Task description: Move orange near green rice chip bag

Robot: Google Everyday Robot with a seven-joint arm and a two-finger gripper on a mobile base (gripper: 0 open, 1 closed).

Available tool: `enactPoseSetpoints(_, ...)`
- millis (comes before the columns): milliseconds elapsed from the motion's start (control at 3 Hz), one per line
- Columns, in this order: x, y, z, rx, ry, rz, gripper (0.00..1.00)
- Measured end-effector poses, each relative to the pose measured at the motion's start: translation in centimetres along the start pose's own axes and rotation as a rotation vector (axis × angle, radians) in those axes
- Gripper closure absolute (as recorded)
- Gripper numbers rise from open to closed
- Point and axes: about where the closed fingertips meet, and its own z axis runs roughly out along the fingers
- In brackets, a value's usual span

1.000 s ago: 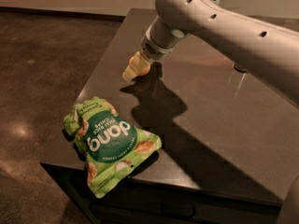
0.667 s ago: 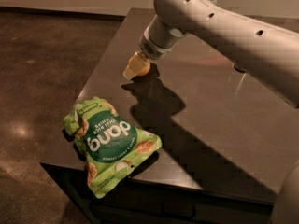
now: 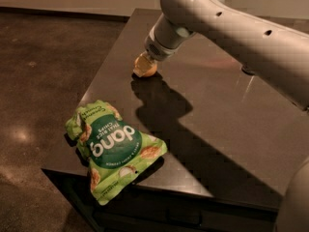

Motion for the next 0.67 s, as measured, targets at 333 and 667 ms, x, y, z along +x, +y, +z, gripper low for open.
enactPoseSetpoints(333,0.5,-0.3,-1.4,-0.015,-0.023,-0.031,0.87)
enactPoseSetpoints(667,2.0,0.0,-4.9,-0.079,-0.075,-0.100,1.00)
